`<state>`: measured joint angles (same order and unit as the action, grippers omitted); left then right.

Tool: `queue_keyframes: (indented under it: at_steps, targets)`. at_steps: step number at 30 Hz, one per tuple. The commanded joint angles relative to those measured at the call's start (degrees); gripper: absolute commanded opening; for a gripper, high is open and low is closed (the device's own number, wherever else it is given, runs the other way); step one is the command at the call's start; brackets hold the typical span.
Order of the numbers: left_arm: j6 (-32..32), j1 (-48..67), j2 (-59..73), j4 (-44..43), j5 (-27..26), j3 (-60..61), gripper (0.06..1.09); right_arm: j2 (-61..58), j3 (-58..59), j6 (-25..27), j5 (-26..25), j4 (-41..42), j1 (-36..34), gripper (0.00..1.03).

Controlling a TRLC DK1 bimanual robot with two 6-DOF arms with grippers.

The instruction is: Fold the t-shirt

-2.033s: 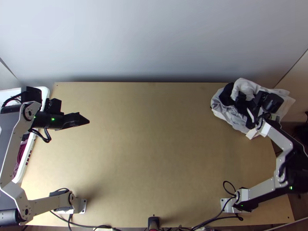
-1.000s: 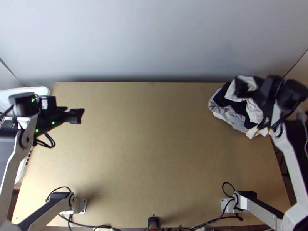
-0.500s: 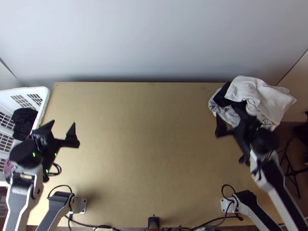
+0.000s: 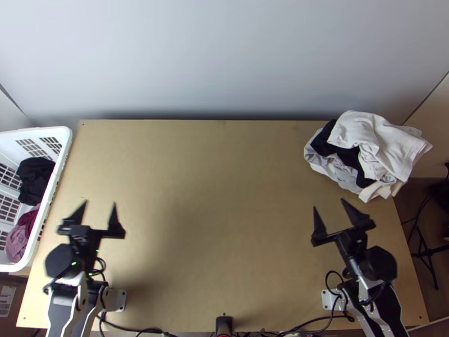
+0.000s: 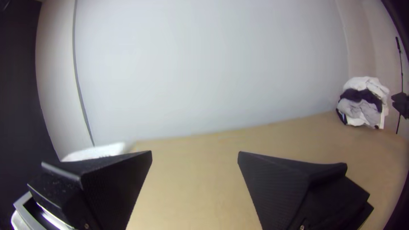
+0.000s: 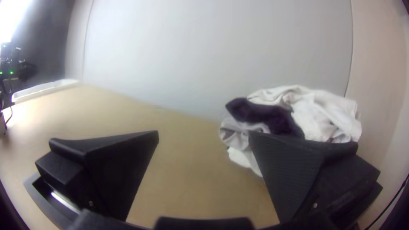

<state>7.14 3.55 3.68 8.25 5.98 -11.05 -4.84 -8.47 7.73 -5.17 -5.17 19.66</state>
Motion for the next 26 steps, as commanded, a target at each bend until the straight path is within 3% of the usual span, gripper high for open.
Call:
queue_keyframes:
  at_steps: [1, 5, 26]
  targets:
    - [-2.8, 0.8, -3.5, 4.3, -5.1, 6.7, 1.04, 4.9, 3.0, -0.3, -0.3, -6.9, 3.0, 0.98]
    - [-2.7, 0.0, -3.8, 4.2, -5.2, 6.7, 1.04, 4.9, 3.0, 0.4, 0.0, -7.1, 5.7, 0.98]
    - [-2.7, 0.0, -3.8, 4.2, -5.3, 6.7, 1.04, 5.0, 3.0, 0.4, 0.1, -7.0, 5.4, 0.98]
